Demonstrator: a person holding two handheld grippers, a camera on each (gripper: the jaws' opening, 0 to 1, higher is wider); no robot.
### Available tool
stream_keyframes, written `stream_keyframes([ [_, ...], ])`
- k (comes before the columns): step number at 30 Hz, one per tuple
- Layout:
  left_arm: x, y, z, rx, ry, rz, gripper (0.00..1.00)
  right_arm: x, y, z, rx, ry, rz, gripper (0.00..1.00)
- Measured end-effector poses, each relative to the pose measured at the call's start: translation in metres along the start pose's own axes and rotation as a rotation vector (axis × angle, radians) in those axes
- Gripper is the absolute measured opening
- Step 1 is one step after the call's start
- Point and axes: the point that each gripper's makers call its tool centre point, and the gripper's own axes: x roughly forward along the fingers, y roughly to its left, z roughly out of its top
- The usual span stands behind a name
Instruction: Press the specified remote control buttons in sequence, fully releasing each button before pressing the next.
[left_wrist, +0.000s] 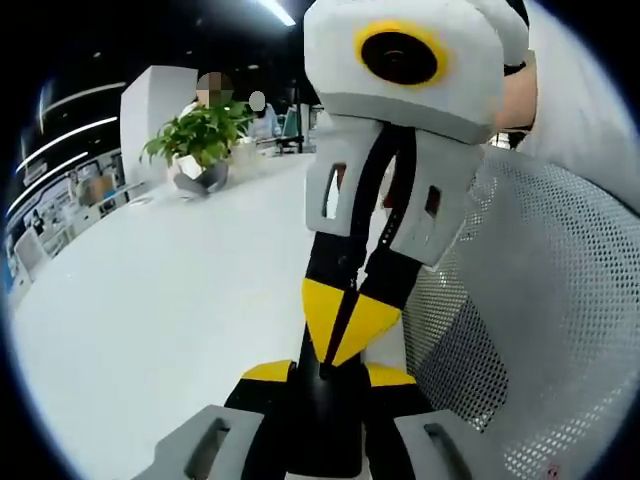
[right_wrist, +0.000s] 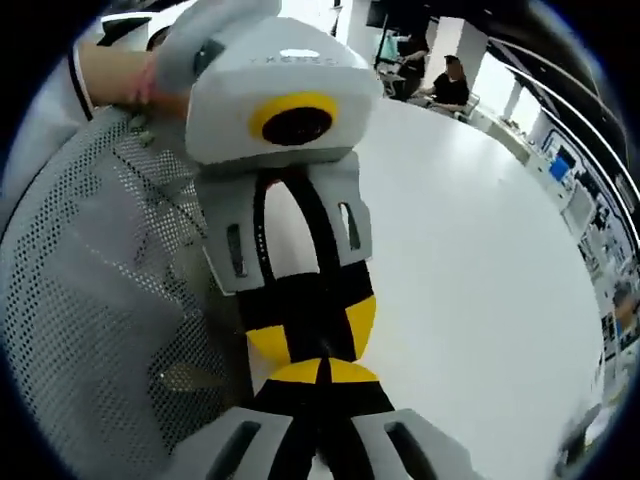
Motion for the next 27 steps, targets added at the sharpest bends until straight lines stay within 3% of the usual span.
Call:
stream_keyframes([
  [4,0.000,0.000,0.000,-0.002,0.003,0.002,0.25,0.001,-0.001,0.000,-0.054,0.026,0.025,0.00],
  [6,0.000,0.000,0.000,-0.002,0.002,0.002,0.25,0.003,-0.003,0.001,-0.166,0.051,0.015,0.00],
  [10,0.000,0.000,0.000,-0.004,-0.005,-0.007,0.25,0.002,-0.002,0.000,-0.133,0.048,0.017,0.00],
  [13,0.000,0.000,0.000,0.000,-0.003,-0.004,0.25,0.000,-0.003,0.001,-0.085,-0.005,0.018,0.00],
  [17,0.000,0.000,0.000,0.002,-0.005,-0.007,0.25,-0.002,0.000,0.002,-0.101,-0.031,0.018,0.00],
  [18,0.000,0.000,0.000,0.001,-0.006,-0.008,0.25,-0.001,0.004,0.011,-0.072,-0.083,0.039,0.00],
  [20,0.000,0.000,0.000,0.002,-0.005,-0.008,0.25,-0.001,0.002,0.010,-0.065,-0.068,0.038,0.00],
  [21,0.000,0.000,0.000,0.002,-0.003,-0.008,0.25,0.001,0.002,0.000,-0.099,0.000,0.039,0.00],
  [22,0.001,0.000,0.000,0.008,-0.001,-0.010,0.25,0.005,0.002,0.008,-0.119,-0.042,0.044,0.00],
  [27,0.001,0.000,0.000,0.009,-0.003,-0.019,0.25,0.002,0.001,0.006,-0.011,-0.080,0.070,0.00],
])
